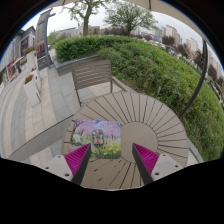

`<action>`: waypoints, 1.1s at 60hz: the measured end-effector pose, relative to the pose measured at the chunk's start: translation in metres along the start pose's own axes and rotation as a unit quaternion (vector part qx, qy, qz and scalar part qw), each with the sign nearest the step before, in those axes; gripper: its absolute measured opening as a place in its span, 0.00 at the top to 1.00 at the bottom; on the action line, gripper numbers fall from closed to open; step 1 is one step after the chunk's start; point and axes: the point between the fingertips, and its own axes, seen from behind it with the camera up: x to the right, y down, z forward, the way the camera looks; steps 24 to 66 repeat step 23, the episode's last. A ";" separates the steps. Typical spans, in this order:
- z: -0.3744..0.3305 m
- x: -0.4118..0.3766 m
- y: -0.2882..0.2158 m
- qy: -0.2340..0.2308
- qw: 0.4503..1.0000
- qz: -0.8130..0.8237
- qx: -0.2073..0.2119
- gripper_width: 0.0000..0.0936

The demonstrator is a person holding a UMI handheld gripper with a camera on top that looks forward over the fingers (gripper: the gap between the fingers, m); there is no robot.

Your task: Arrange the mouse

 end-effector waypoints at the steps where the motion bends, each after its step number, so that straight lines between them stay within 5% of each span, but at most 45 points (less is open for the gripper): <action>1: -0.010 0.003 0.000 0.003 1.000 -0.003 0.002 0.10; 17: -0.083 0.015 0.003 0.007 1.000 0.014 0.011 0.10; 66: -0.077 0.023 0.012 0.020 0.999 0.026 0.003 0.10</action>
